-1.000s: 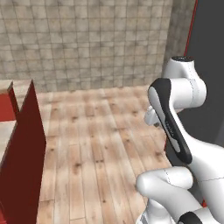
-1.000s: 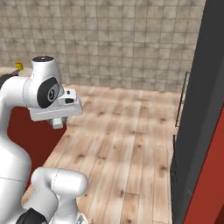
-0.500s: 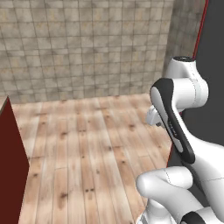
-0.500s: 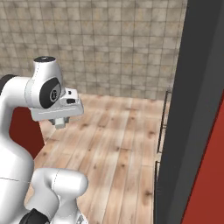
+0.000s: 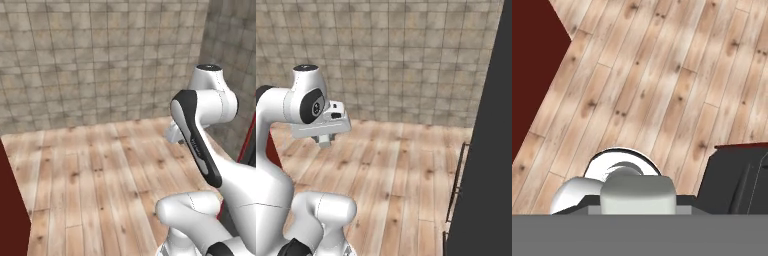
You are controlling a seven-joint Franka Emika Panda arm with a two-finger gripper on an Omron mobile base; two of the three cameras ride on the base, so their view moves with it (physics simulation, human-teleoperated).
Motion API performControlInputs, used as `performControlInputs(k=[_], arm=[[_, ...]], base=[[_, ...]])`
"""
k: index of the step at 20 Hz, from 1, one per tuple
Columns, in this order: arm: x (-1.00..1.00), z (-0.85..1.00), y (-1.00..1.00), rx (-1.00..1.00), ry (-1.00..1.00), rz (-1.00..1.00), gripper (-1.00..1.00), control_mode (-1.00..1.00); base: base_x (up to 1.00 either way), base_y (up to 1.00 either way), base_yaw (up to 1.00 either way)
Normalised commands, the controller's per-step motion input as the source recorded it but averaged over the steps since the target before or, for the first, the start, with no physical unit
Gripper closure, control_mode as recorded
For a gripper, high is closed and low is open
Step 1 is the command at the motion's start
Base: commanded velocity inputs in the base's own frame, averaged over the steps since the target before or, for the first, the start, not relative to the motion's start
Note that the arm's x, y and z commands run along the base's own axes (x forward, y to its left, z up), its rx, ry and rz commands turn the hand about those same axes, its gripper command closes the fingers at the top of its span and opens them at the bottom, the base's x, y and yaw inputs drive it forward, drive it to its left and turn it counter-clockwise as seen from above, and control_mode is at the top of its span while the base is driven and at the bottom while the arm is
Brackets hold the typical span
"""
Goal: Pick up the marshmallow and place it in the cup of hot chocolate on the dining counter.
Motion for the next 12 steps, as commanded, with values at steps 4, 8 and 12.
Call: performControlInputs(k=[4,8,12], arm=[[0.0,0.0,0.0,0.0,0.0,0.0,1.0,1.0],[0.0,0.0,0.0,0.0,0.0,0.0,1.0,1.0],[0.0,0.0,0.0,0.0,0.0,0.0,1.0,1.0]], base=[[1.0,0.5,0.0],[1.0,0.45,0.15],[1.0,0.18,0.39]])
